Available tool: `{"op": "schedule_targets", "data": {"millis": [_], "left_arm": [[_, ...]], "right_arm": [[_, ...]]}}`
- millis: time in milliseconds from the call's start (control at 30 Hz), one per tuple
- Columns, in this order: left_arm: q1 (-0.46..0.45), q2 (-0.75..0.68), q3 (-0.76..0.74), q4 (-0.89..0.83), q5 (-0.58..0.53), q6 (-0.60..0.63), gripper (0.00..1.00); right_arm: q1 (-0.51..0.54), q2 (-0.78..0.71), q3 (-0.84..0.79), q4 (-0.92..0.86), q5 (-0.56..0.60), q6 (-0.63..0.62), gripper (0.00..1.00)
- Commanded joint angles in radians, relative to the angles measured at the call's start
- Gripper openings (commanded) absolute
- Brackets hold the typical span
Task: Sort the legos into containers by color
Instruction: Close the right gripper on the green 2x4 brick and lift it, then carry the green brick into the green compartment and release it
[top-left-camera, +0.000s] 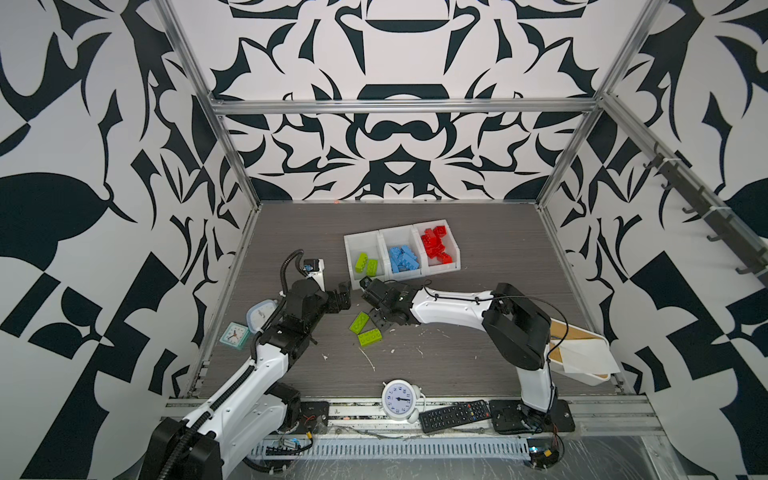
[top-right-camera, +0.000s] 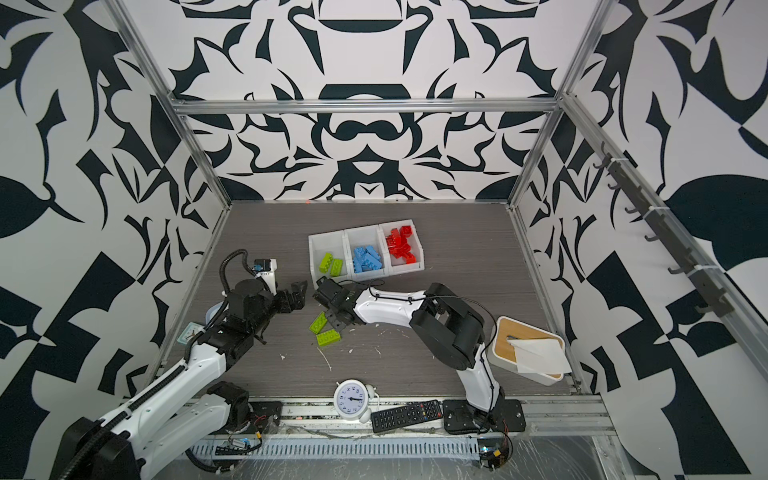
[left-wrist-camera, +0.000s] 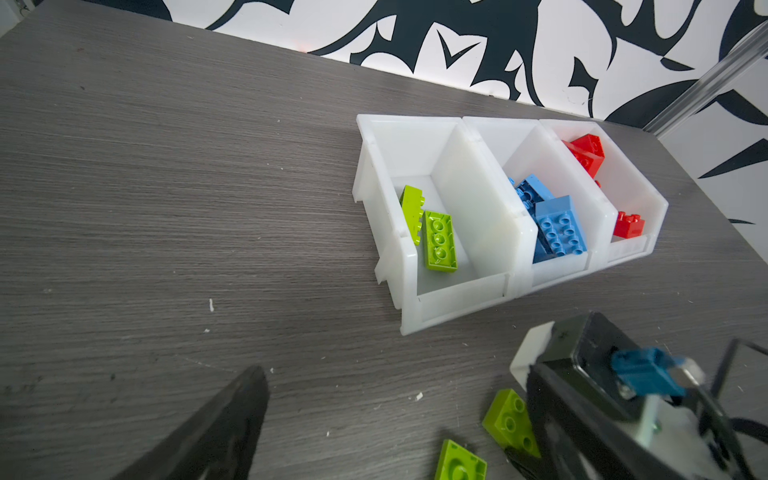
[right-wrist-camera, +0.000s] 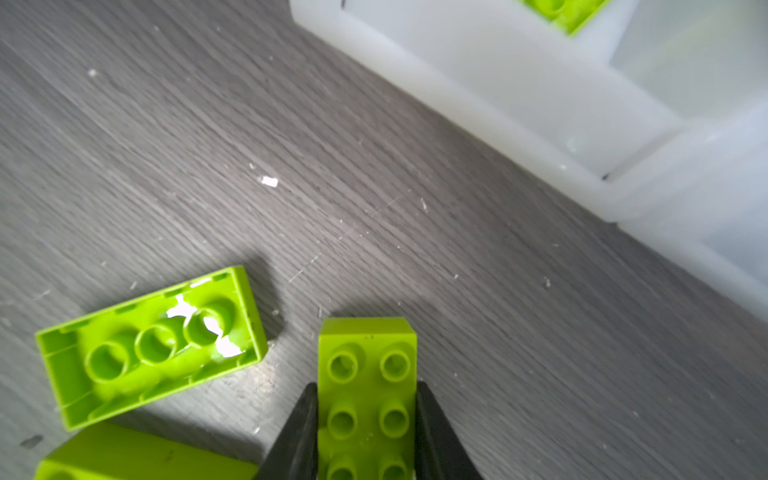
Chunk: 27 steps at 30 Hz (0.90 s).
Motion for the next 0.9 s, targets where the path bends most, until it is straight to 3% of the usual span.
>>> {"op": "schedule_targets", "data": {"millis": [0, 267, 600, 867], "left_arm": [[0.006, -0.015, -0.015, 0.003, -0.016, -0.023, 1.0], [0.023, -0.027, -0.027, 0.008, -0.018, -0.053, 1.0], [0.043, -0.023, -0.045, 0.026, -0.026, -0.078, 1.0], [0.043, -0.114, -0.085, 0.043, -0.028, -0.082, 1.0]], "right_arm": [[-0.004, -0.082, 0.009, 0.019, 0.03, 0.0, 0.32], [-0.021, -0.099, 0.09, 0.047, 0.051, 0.023, 0.3], [-0.092, 0.029, 0.291, 0.11, 0.075, 0.039, 0.29], [-0.13, 0.112, 0.39, 0.204, 0.116, 0.04, 0.28]]}}
